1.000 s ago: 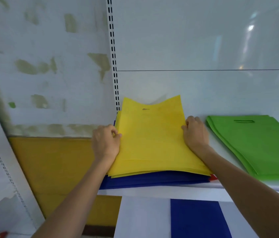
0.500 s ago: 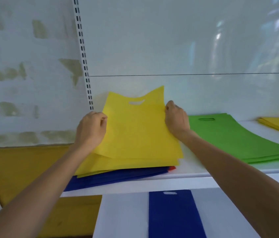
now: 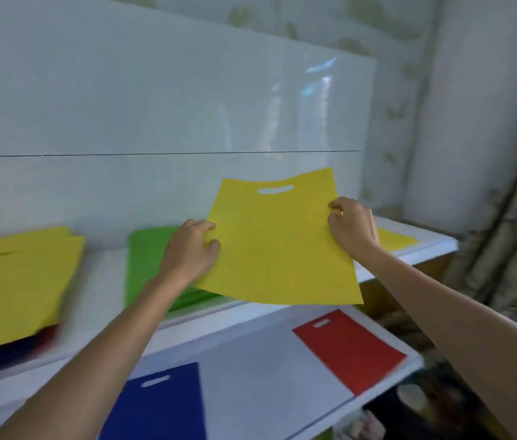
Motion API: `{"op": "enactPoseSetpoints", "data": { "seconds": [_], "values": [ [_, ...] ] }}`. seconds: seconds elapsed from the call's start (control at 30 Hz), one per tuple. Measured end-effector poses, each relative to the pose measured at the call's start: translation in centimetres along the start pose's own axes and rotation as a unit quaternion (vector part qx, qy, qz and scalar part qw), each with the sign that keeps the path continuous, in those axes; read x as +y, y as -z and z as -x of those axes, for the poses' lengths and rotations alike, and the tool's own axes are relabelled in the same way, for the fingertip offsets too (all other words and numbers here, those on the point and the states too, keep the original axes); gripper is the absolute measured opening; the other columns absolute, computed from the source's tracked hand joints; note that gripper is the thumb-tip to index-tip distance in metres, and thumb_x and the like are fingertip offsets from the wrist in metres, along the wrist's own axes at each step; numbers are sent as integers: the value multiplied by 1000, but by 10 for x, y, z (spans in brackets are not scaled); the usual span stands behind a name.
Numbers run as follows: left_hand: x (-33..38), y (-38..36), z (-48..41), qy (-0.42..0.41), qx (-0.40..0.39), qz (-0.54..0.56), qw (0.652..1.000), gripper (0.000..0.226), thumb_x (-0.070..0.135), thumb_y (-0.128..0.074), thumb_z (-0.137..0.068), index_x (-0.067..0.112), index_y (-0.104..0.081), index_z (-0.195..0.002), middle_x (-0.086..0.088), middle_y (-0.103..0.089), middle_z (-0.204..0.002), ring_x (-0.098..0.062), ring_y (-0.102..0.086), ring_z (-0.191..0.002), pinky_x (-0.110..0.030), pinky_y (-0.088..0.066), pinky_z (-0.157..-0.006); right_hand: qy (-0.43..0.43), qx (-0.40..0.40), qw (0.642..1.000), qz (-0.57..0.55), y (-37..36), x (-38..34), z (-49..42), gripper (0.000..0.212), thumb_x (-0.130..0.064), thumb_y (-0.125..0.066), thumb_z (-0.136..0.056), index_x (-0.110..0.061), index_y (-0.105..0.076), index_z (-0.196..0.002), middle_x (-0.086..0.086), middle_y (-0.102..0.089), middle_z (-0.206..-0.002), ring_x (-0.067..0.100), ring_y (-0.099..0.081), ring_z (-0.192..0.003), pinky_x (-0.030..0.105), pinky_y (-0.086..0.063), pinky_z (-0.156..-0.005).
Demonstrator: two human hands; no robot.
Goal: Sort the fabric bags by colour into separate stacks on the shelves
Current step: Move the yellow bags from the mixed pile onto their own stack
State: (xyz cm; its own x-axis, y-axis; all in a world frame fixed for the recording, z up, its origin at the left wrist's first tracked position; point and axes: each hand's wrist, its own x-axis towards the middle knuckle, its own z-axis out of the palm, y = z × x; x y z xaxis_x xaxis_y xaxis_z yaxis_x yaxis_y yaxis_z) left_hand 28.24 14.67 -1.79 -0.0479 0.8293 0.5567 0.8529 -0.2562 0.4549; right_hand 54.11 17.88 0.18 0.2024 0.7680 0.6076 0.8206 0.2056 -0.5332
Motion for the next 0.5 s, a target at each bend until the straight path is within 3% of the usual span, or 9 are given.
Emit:
{"op": "enactPoseSetpoints", "data": {
  "seconds": [0.23,0.5],
  "values": [
    [130,-130,-3,-83,-143,96,982,42,17,-54,-89,9,-52,-130,-11,-49,-133,-25,-46,-123,-29,-32,-100,-123,33,990,56,111,151,9,41,-1,-46,-85,-6,-56,-125,12,-54,-131,28,-45,-122,30,-35,-97],
    [203,-230,-37,-158,-227,111,955,45,21,-52,-92,9,-46,-135,-9,-43,-138,-24,-40,-128,-30,-31,-103,-178,71,978,84,140,259,-13,40,-1,-46,-86,-3,-54,-125,13,-52,-130,28,-45,-120,28,-36,-91]
  ]
}}
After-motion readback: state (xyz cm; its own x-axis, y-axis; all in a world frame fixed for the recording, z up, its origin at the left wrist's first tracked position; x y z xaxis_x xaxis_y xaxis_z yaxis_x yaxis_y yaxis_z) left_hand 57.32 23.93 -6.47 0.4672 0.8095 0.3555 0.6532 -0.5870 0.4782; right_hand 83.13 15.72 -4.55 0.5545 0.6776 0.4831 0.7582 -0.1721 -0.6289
